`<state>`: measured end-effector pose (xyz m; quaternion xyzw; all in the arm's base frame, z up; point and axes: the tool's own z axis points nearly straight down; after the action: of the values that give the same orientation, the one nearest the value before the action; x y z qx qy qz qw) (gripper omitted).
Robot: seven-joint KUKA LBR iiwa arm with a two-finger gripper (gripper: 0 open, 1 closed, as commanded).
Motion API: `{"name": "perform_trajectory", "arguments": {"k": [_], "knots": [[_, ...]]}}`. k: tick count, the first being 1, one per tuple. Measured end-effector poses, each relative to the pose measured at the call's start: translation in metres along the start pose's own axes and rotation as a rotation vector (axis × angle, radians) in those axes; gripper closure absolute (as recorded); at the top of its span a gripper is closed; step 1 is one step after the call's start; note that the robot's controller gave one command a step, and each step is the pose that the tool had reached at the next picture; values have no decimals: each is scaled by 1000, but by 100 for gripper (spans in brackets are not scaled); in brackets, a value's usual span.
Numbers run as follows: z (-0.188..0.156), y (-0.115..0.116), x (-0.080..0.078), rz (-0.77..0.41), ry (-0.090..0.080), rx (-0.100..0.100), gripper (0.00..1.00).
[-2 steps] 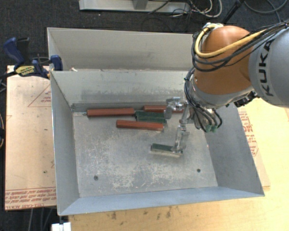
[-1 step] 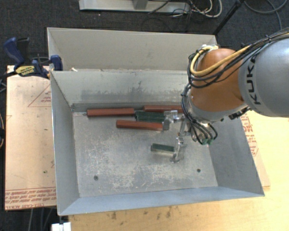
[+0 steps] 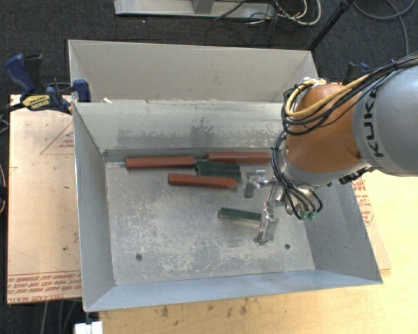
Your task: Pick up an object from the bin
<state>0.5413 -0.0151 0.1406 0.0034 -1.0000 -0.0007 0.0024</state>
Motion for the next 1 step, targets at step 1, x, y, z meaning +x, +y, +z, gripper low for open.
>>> {"name": "perform_trajectory", "arguments": {"k": [1], "knots": [[-6,0,-7,59,-8,0,0]]}}
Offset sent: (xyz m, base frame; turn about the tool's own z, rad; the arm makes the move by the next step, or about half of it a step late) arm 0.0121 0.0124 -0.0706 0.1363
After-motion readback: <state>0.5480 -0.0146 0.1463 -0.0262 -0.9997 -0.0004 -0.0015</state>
